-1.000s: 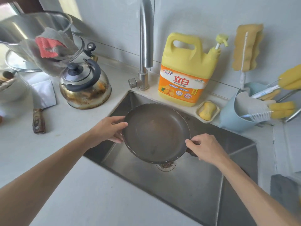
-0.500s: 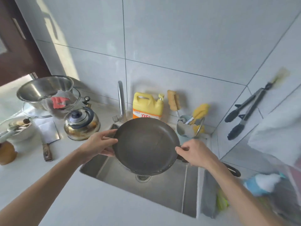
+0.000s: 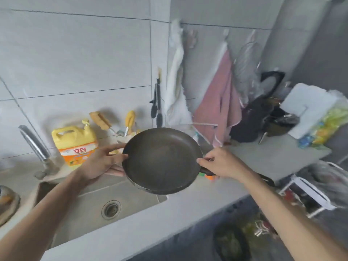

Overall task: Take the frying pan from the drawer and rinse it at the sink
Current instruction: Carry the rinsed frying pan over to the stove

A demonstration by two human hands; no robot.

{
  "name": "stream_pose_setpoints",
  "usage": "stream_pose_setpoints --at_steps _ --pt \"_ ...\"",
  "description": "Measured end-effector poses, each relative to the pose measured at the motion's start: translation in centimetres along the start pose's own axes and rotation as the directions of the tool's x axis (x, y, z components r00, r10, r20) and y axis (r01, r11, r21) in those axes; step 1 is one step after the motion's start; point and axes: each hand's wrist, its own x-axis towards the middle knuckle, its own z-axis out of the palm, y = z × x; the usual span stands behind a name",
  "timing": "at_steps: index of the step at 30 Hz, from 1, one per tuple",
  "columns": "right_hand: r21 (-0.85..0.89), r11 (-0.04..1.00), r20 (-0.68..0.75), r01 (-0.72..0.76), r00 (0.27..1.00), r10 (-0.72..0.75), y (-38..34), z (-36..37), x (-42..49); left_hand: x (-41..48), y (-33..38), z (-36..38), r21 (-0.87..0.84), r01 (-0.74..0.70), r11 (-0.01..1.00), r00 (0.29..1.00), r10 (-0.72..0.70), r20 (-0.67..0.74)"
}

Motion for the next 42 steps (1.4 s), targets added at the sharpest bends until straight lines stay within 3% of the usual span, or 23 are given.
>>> stream_pose_setpoints --at_steps 4,8,18,28,42 --pt "0.018 0.982 -0.084 -0.188 0.978 0.189 7.6 -4.9 -8.6 3.4 3.8 10.6 0.028 -0.048 0.998 0.975 0.041 0.22" --pt "0.032 0.927 -0.191 -0.375 0.908 0.374 16.1 -9.2 -17.5 5.5 7.7 24.4 0.026 -0.11 0.994 0.894 0.087 0.439" --pt "0.207 0.657 -0.375 -0.725 0.561 0.738 36.6 -17.5 -40.1 3.8 13.9 63.3 0.03 -0.199 0.98 0.629 0.104 0.77" --pt "0.44 0.439 -0.342 -0.783 0.306 0.889 53.0 -23.9 -54.4 -1.2 18.2 94.0 0.062 -0.296 0.953 0.448 0.082 0.89" --pt "0.604 0.154 -0.281 -0.782 -0.028 0.959 78.7 -32.2 -60.1 1.1 24.3 131.1 0.064 -0.378 0.924 0.172 0.002 0.985"
